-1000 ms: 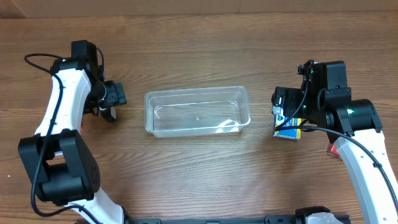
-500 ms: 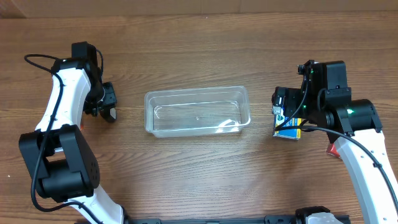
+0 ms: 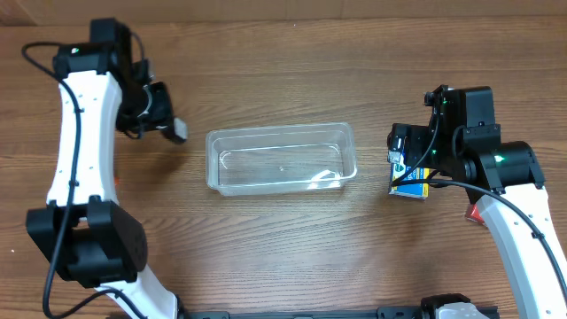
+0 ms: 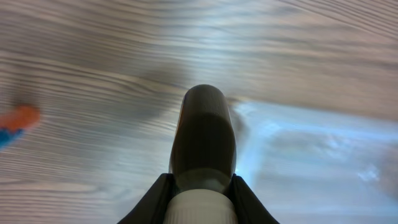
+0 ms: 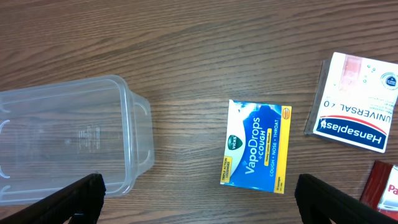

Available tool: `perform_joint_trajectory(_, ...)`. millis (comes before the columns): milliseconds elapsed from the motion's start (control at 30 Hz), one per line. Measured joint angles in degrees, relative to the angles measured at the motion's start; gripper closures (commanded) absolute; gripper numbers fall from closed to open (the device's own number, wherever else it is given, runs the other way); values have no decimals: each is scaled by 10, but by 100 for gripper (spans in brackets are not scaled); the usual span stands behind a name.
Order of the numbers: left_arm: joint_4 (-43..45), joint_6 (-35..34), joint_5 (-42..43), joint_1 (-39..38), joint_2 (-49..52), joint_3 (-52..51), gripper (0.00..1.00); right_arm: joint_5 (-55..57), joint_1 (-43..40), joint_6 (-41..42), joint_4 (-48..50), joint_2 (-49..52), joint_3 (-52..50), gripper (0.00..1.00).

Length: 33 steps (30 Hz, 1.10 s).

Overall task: Pack container
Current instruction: 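Carry the dark bottle into the container's left end and release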

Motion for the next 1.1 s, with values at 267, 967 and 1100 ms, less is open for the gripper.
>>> perform_joint_trajectory(267, -45, -45, -5, -155, -40, 8, 96, 0, 0, 0, -1, 0, 0, 0)
perform_joint_trajectory(967, 222, -152, -106, -187, -37, -232, 66, 0, 0, 0, -6, 0, 0, 0)
perform_joint_trajectory(1100, 221, -160, -115, -187, -37, -238, 40, 0, 0, 0, -5, 0, 0, 0)
